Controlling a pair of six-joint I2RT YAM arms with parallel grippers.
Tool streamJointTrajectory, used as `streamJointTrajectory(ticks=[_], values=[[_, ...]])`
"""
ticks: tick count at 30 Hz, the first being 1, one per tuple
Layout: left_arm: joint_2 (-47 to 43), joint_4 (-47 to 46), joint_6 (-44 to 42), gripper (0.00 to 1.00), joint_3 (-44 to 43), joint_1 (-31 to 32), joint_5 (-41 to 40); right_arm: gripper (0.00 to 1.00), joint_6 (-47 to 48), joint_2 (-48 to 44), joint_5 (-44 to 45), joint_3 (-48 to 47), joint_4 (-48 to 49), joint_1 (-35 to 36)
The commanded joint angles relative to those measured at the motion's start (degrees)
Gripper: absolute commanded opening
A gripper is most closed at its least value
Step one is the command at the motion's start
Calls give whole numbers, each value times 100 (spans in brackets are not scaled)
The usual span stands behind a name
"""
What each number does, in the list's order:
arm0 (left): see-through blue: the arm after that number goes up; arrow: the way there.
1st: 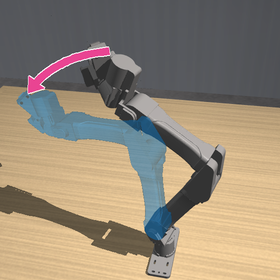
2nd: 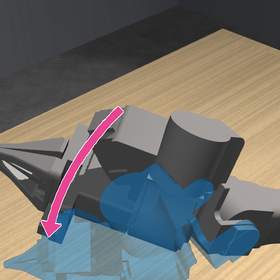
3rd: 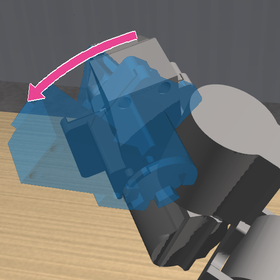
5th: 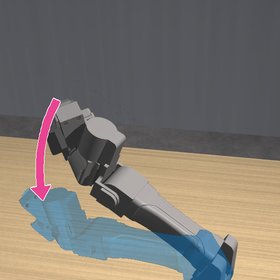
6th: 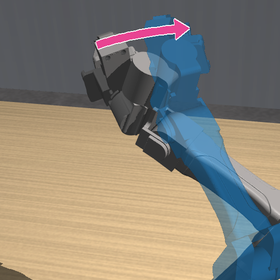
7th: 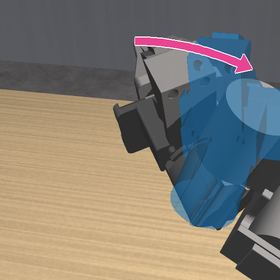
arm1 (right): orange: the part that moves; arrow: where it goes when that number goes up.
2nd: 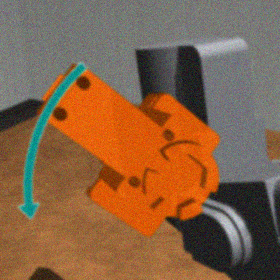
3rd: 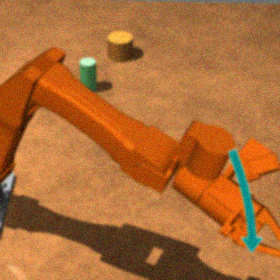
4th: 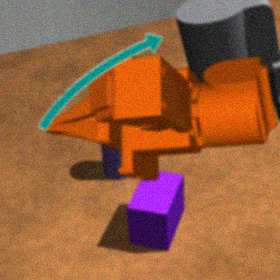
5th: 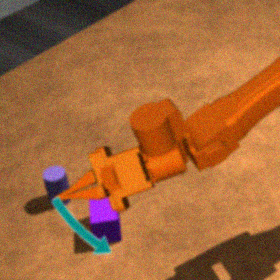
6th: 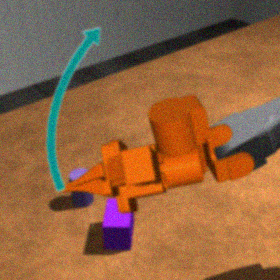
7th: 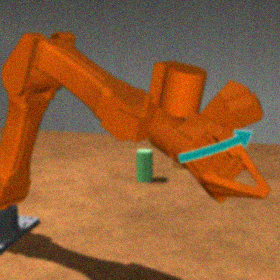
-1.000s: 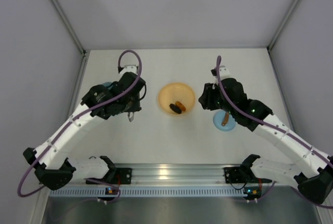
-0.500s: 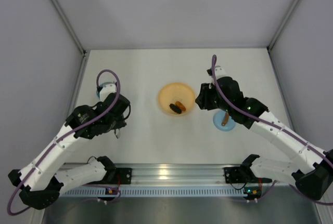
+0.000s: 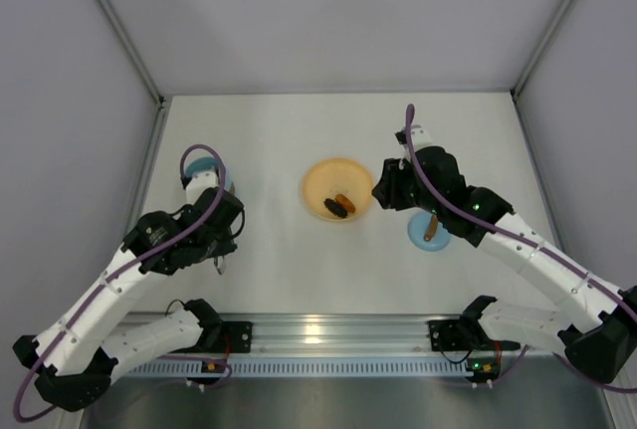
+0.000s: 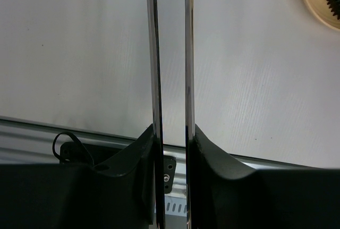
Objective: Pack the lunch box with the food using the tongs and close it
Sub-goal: Place the fake food in the packing box.
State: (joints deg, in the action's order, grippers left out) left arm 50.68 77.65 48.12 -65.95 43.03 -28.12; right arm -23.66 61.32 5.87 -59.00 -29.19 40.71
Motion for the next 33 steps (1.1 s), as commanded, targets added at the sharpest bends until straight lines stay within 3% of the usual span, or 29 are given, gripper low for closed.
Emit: streamJointTrajectory(ticks=[1, 15, 25, 33], values=[[-145, 884, 5, 28, 21, -92, -18, 35, -51, -32, -51, -182, 282, -28], [-304, 884, -83, 29, 355, -312, -1, 35, -86, -76, -68, -33, 361, -19], [-164, 875, -92, 45, 206, -321, -115, 35, -113, -32, -139, -23, 414, -19], [196, 857, -241, 48, -347, -321, -255, 35, -121, -32, -139, -76, 397, -10]])
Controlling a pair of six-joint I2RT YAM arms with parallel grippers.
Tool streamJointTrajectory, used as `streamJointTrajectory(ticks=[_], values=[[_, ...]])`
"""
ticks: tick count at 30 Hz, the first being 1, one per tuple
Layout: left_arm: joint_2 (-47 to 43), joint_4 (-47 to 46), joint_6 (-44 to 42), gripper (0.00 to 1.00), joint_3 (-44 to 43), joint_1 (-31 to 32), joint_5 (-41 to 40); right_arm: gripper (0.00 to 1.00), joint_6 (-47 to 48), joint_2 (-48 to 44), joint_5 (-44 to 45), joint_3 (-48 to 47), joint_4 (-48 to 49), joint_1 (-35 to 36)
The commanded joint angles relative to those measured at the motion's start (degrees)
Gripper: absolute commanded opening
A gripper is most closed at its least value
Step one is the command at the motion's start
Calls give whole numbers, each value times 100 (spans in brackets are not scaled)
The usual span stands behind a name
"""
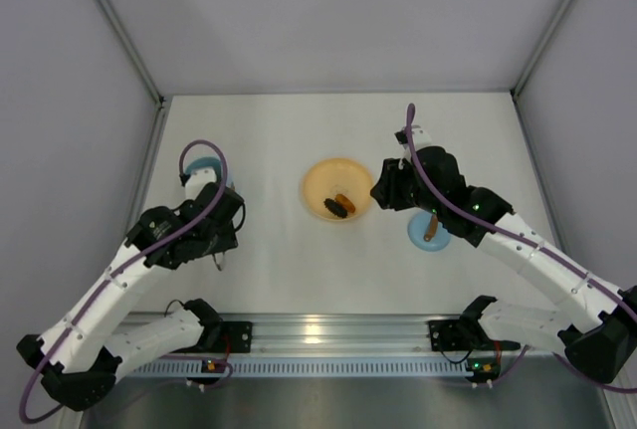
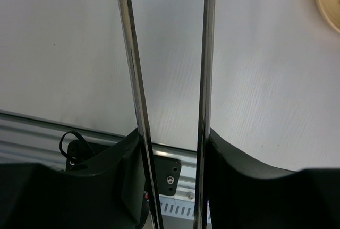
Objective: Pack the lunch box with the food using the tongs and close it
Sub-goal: Place the fake food in the packing box, then pick up the fake food from the plate.
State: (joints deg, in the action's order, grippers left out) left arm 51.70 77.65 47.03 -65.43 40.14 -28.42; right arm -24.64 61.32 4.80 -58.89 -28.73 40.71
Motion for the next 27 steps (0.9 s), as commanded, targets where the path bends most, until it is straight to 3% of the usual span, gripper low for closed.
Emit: streamJointTrajectory(ticks=[1, 7, 14, 19, 27], values=[[138, 857, -158, 47, -496, -33, -242, 35, -14, -24, -32, -96, 351, -19], [779, 559, -703, 46, -1533, -33, -146, 35, 12, 20, -5, -263, 272, -10], [1764, -143, -1371, 44, -2431, -6, 670, 35, 74, -32, 214, -404, 70, -19], [2177, -907, -1381, 43, -2142, 476, 1233, 35, 82, -111, 338, -377, -53, -10], [2204, -2025, -845, 44, -780, 1382, 1744, 36, 83, -191, 417, -395, -150, -19]])
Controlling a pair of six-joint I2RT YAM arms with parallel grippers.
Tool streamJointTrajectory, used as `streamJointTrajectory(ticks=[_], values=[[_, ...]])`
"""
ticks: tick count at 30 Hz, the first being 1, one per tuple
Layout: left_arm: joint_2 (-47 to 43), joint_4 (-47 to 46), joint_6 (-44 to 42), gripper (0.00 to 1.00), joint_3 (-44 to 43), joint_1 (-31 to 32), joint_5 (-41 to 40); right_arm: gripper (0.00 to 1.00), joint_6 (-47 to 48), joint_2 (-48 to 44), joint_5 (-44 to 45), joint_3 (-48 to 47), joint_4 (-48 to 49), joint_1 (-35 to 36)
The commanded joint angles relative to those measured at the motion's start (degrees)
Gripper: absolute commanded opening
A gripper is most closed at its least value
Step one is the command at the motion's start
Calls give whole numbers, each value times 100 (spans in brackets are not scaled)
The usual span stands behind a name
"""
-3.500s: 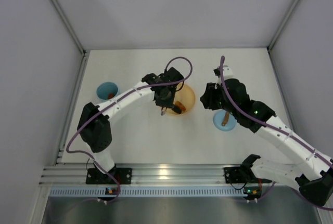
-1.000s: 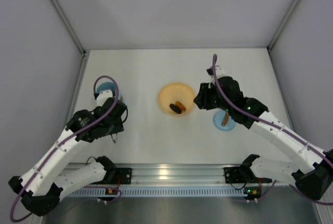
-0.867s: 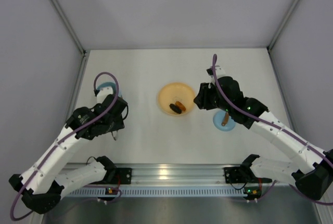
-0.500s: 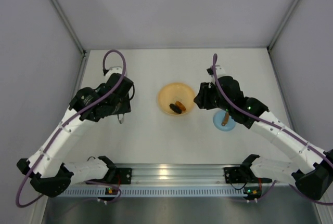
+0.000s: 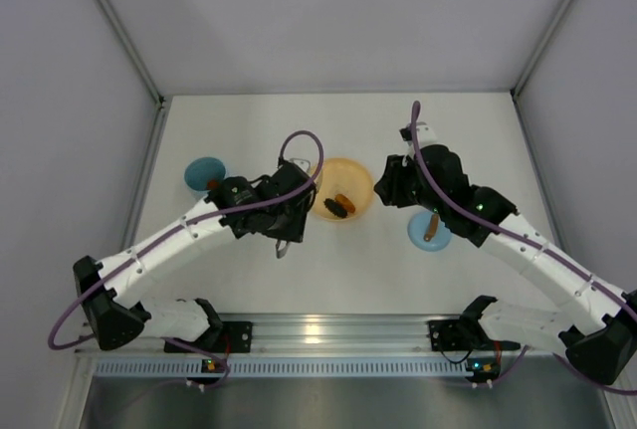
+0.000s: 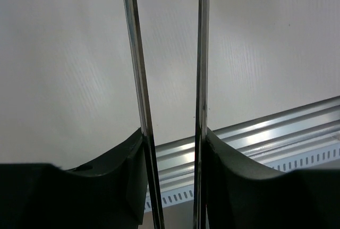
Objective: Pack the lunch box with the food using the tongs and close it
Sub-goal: Pick up the fake food from the plate.
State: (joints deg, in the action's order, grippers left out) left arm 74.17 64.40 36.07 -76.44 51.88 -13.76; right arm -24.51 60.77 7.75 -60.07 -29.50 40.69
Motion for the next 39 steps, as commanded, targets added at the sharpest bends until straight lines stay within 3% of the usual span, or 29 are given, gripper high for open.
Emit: streamJointTrajectory(ticks=[1, 11, 26, 39], values=[[-17, -762, 303, 45, 419, 270, 303, 36, 69, -153, 130, -277, -91, -17], [475, -1456, 550, 47, 991, 736, 532, 35, 43, -171, 130, -233, -100, -17], [1099, -1343, 681, 50, 701, 727, 75, 36, 131, -241, 139, -84, -74, -17], [1495, -1360, 550, 52, 482, 604, 163, 36, 166, -277, 130, -13, -56, -17]])
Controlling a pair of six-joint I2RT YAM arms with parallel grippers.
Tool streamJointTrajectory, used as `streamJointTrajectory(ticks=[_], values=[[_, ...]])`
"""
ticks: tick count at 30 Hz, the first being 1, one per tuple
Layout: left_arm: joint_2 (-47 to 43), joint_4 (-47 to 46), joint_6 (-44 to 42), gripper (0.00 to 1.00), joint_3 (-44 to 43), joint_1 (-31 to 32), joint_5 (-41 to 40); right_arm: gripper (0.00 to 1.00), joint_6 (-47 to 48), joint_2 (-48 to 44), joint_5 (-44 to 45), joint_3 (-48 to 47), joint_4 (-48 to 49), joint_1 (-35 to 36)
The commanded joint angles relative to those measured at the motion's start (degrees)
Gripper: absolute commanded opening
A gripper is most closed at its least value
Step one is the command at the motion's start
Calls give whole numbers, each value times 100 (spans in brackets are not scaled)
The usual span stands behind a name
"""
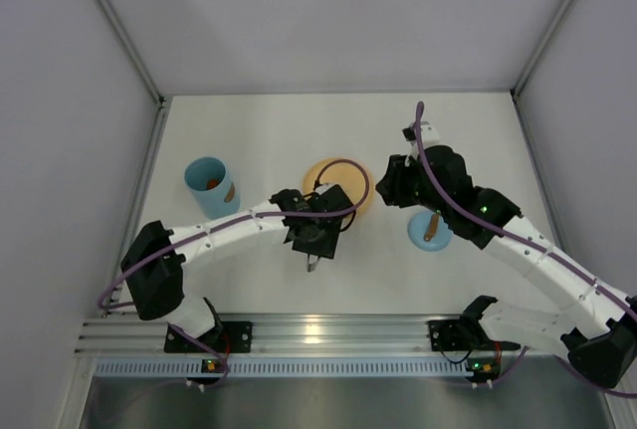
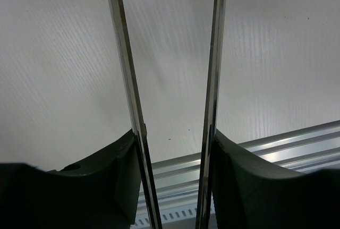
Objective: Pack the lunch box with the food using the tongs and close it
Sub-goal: Pick up the fake food from the plate.
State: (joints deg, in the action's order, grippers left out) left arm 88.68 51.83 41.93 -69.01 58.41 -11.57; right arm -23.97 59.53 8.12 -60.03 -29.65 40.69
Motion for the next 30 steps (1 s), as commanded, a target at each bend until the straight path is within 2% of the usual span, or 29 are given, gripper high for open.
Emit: streamJointTrajectory(ticks=[1, 15, 24, 26, 30], values=[[78, -103, -53, 53, -262, -84, -38, 36, 111, -143, 85, -18, -32, -17], [290, -218, -475, 51, -411, -532, 454, 36, 129, -108, 23, -61, -23, -17], [395, -77, -748, 42, -683, -805, 577, 36, 103, -11, -109, -158, 12, -26], [395, -33, -774, 37, -797, -840, 560, 36, 94, 15, -126, -184, 12, -17], [352, 90, -827, 34, -1035, -858, 376, 36, 85, 24, -144, -211, 12, -17]])
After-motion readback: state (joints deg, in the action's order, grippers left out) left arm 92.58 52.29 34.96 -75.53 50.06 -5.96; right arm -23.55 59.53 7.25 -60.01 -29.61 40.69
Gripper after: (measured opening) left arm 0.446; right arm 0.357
